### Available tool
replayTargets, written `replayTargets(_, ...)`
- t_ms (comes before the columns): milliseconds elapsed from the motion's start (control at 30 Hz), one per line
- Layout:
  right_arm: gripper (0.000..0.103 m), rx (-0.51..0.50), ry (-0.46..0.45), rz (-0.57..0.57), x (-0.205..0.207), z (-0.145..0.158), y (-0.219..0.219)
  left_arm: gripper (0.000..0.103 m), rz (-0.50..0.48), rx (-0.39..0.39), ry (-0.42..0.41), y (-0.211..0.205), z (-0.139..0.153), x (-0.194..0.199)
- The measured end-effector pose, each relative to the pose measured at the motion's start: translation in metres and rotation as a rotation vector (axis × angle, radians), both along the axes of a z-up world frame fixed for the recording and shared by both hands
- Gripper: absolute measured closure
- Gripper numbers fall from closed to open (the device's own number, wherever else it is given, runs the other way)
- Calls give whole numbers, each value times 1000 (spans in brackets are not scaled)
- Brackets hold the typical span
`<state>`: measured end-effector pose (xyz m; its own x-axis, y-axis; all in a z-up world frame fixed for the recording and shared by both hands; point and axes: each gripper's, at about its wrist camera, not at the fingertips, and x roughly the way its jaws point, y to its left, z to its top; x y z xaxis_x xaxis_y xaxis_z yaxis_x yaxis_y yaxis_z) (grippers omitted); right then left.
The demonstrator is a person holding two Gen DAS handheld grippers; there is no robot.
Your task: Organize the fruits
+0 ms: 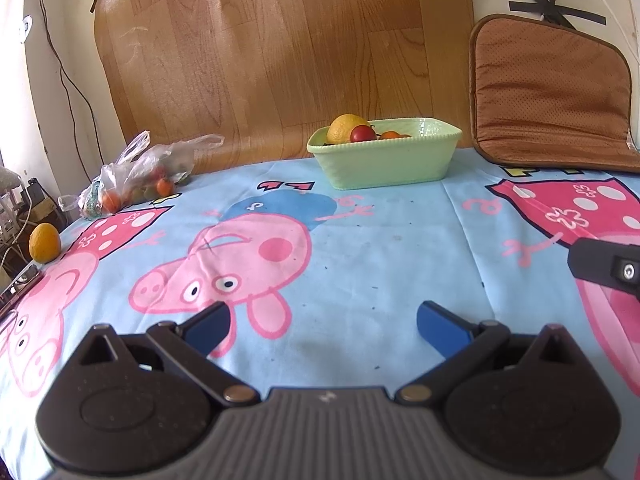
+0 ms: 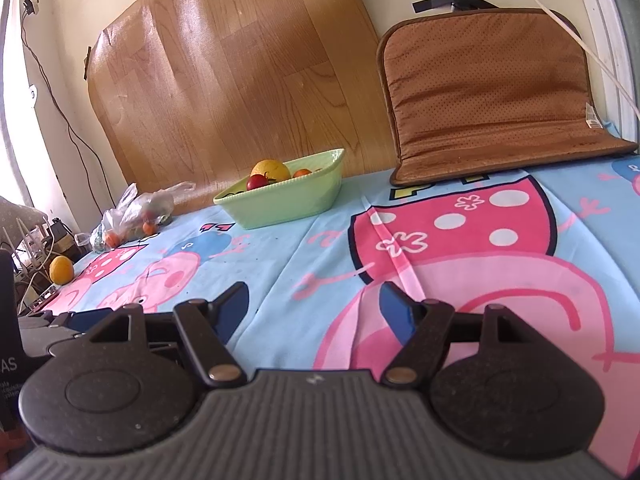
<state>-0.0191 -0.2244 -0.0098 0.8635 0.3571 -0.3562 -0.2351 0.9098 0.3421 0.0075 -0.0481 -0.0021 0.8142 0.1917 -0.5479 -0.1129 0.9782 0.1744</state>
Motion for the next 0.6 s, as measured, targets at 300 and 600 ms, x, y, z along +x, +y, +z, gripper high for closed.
replayTargets(300, 29, 4, 10, 6, 2, 1, -1, 0, -5, -10, 1, 1, 0, 0)
replayTargets(600, 28, -6, 10, 2, 2, 1, 0, 0, 0, -19, -1, 2, 0, 0)
